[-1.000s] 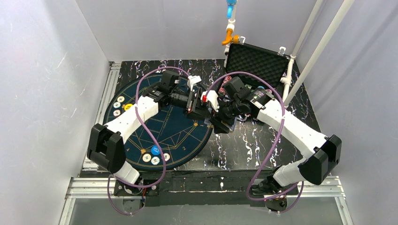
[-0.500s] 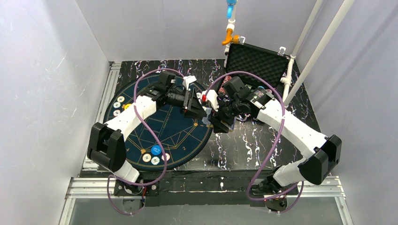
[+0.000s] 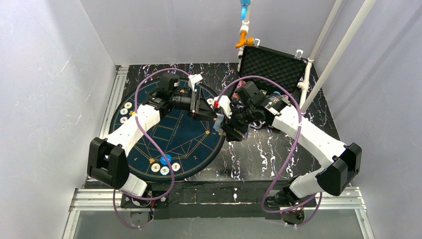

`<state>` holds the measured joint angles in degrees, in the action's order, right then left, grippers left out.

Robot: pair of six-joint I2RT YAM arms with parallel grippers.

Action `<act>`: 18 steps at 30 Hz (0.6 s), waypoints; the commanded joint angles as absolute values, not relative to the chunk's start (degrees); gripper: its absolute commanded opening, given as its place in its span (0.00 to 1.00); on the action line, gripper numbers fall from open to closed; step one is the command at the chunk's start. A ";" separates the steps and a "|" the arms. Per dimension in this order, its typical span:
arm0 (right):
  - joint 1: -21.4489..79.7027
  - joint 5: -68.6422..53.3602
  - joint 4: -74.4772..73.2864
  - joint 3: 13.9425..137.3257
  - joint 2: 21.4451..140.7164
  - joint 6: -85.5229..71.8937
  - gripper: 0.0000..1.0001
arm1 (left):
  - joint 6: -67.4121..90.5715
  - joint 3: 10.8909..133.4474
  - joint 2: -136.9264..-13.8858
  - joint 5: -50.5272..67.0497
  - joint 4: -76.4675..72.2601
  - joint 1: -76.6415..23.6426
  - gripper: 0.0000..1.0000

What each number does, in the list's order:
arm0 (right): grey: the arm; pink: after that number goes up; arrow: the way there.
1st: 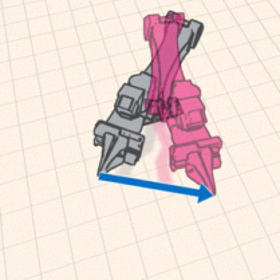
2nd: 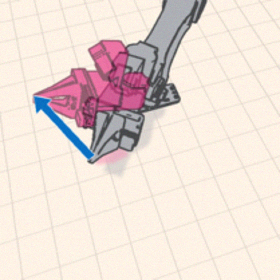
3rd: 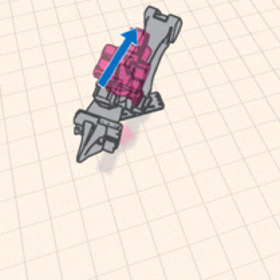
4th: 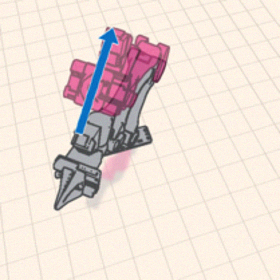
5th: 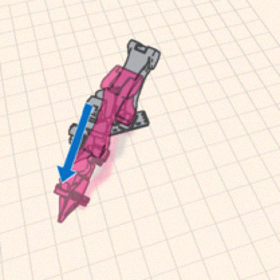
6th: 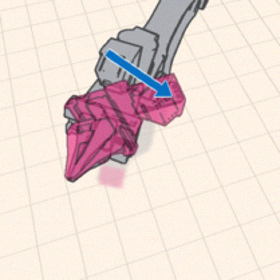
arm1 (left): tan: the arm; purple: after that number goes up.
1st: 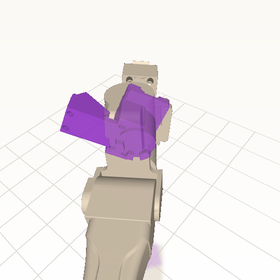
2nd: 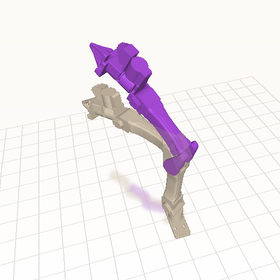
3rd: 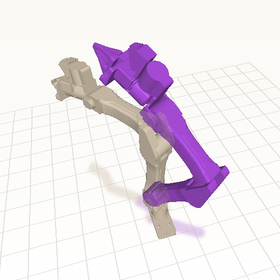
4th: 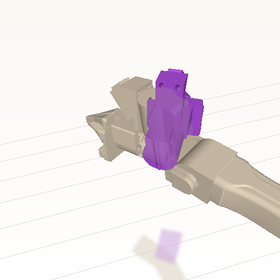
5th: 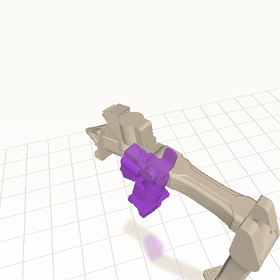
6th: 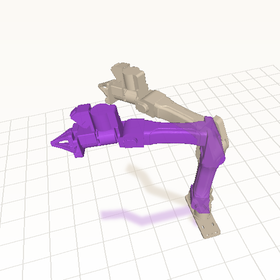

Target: Distribute texas hold em gaming equipment

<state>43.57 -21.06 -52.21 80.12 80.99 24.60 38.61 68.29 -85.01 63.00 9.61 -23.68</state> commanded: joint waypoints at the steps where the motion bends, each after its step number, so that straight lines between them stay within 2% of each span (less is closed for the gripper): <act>1: 43.76 -23.30 -49.30 82.31 80.93 24.52 0.01 | 40.06 67.62 -84.91 64.28 6.87 -25.98 0.60; 7: 43.76 -24.25 -47.70 81.45 79.04 24.05 0.01 | 38.17 68.20 -86.33 63.72 10.65 -25.85 0.47; 10: 43.70 -24.54 -47.54 80.89 78.22 23.74 0.01 | 36.62 68.54 -86.11 64.19 13.02 -24.77 0.31; 11: 43.73 -24.52 -47.62 80.64 78.10 23.73 0.01 | 36.46 68.49 -85.93 64.31 13.46 -24.26 0.29; 15: 43.68 -24.02 -47.98 79.76 77.53 23.99 0.01 | 36.73 67.55 -84.66 65.03 13.37 -22.11 0.26; 18: 43.68 -23.79 -48.04 79.45 77.45 24.08 0.01 | 35.60 67.67 -83.63 65.16 14.34 -21.77 0.18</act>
